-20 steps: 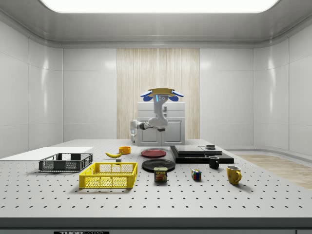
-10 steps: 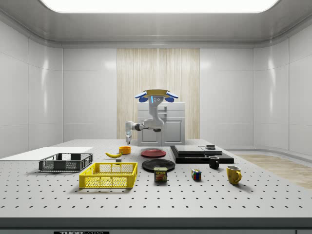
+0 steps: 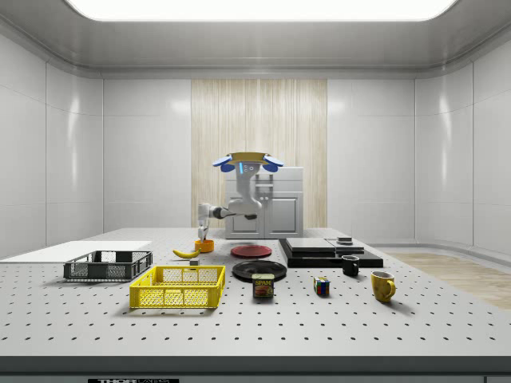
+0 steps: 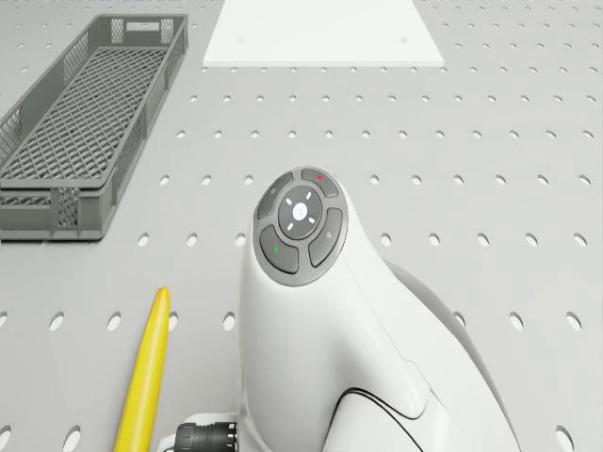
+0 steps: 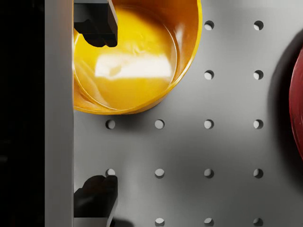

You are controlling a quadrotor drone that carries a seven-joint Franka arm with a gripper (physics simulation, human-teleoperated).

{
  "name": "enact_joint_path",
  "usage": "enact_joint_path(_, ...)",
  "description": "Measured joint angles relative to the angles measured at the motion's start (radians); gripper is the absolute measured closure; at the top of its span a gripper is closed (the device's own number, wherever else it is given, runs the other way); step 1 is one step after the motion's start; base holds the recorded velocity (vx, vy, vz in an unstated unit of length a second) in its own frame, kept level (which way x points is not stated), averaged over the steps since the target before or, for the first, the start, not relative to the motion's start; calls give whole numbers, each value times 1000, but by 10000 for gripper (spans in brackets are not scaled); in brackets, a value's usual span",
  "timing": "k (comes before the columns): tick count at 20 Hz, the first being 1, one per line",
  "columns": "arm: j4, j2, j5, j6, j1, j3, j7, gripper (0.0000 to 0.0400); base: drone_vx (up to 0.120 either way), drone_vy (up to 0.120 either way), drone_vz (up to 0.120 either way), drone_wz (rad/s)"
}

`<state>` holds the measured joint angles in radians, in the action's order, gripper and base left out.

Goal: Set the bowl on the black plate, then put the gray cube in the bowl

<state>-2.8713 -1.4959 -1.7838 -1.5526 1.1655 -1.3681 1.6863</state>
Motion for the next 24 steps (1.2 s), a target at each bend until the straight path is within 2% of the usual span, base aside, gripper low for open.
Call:
enact_joint_path(16, 32, -23, -126, -68, 12, 138, -8, 0, 0, 0, 0, 0)
enact_joint_path(24, 39, -23, -147, -77, 10, 161, -15, 0, 0, 0, 0, 0)
